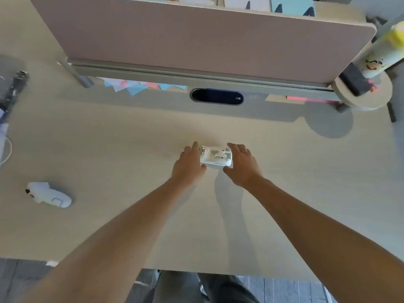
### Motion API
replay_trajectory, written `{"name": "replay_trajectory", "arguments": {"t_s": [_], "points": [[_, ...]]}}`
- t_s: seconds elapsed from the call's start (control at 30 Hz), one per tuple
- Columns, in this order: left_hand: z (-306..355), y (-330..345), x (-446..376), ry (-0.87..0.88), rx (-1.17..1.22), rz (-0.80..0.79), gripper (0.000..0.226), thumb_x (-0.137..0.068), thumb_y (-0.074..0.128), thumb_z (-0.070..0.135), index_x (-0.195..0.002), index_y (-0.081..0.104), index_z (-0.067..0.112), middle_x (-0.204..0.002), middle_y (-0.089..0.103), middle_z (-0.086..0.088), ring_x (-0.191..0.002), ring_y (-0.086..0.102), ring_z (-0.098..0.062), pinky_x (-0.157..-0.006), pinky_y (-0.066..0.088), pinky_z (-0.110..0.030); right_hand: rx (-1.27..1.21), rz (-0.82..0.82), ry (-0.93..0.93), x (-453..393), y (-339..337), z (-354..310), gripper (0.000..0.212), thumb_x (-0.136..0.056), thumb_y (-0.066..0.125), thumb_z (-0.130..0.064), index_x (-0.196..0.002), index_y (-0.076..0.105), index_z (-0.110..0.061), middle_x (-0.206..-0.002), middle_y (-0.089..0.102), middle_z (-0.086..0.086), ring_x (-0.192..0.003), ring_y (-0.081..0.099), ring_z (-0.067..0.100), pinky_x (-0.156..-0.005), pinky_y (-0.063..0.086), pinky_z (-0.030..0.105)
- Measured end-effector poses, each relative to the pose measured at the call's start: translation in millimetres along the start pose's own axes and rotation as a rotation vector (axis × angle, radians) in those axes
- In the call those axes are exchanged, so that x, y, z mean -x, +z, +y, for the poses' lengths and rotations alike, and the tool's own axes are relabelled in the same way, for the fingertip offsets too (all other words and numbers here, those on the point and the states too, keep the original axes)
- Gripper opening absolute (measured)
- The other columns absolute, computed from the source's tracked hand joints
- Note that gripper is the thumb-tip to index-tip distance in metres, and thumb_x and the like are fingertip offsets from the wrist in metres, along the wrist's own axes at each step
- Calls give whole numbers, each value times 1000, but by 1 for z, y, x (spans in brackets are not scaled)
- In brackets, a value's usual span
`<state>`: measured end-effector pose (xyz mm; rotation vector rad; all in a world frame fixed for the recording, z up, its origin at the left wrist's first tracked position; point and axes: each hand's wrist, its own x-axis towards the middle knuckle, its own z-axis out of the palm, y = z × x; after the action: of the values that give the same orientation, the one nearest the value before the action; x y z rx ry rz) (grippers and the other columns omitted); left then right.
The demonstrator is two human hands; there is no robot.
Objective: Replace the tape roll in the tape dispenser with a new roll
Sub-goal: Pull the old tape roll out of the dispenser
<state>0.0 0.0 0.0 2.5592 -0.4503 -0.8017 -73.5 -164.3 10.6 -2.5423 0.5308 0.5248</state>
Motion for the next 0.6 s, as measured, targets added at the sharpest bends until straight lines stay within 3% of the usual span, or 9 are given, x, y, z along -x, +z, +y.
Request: {"name": "replay_trajectory", "arguments": {"t_s": [0.1,0.23,0.6], "points": [[-2,6,-12,-3,19,-11,72,-91,61,14,-154,27,13,-138,48,-16,-125,54,-37,-92,48,-45,-17,8,-4,-11,5,2,71,-90,69,-17,-155,40,-17,-151,48,12,-136,50,34,-109,45,43],[-4,17,-19,11,37,8,67,-91,61,12,-152,33,11,-138,50,-16,-129,51,-36,-96,49,-47,-31,55,-36,-16,13,4,60,-93,69,-15,-149,48,-17,-144,56,10,-130,54,33,-103,48,40],[-13,44,12,-73,160,59,72,-87,65,11,-152,34,13,-135,52,-14,-124,57,-37,-99,51,-48,-50,68,-45,12,29,4,57,-93,70,-12,-147,52,-19,-141,59,6,-129,56,30,-97,50,38]]}}
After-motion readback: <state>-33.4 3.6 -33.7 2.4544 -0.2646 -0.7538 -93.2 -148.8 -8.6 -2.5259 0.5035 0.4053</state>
